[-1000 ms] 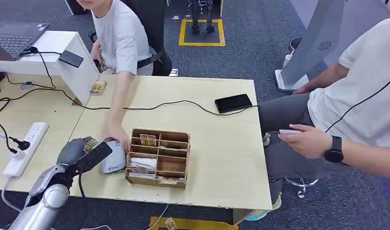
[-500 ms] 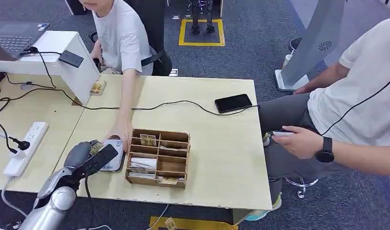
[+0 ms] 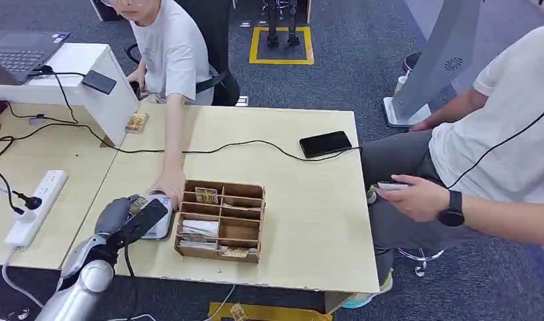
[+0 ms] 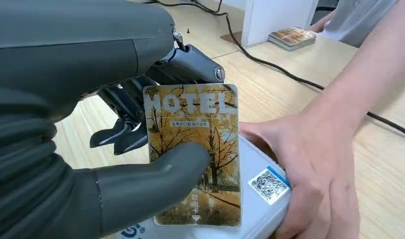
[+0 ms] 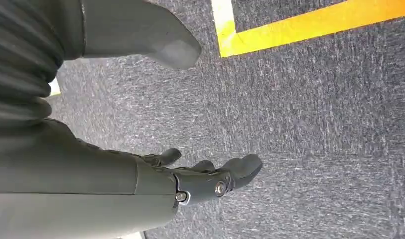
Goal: Pass the card to the sensor for recognition and then transmit it.
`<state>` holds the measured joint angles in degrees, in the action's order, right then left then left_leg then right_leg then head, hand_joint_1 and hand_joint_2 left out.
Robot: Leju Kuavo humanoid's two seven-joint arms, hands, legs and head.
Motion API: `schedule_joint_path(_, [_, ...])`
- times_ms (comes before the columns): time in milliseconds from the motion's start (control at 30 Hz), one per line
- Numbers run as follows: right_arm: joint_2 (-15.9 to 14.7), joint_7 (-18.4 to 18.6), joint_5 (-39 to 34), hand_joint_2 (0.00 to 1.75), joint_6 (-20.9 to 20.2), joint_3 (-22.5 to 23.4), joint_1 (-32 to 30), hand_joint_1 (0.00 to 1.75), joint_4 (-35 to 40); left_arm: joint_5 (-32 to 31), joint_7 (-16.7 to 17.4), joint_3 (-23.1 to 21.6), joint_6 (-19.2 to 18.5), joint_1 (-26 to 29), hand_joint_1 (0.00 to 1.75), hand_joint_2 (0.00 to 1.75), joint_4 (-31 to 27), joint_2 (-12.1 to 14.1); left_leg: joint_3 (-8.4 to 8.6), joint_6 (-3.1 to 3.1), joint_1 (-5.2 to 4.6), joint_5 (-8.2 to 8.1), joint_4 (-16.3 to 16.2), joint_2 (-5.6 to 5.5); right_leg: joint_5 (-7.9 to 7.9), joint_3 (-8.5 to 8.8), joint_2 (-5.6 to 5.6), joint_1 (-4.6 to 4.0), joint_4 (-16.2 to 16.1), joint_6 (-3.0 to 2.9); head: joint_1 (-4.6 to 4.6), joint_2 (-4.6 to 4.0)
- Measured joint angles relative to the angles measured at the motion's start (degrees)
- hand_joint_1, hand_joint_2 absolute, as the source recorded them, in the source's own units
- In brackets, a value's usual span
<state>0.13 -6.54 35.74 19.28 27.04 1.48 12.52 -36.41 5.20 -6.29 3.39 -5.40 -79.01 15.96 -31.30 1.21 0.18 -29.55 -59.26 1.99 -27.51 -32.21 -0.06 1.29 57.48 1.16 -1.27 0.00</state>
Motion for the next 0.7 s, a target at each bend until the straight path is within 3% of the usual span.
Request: schedule_joint_path(700, [0.13, 0.26, 2.69, 1.75, -0.07, 0.22, 0.17, 0.00, 0.15, -2.34, 0.11, 0.00, 3.15, -1.01, 1.75, 1.75, 1.62, -1.70, 0.00, 0.00, 0.00, 0.00, 0.00, 0.00, 0.00, 0.00, 0.00, 0.00, 0.00, 0.00, 0.02, 0.00])
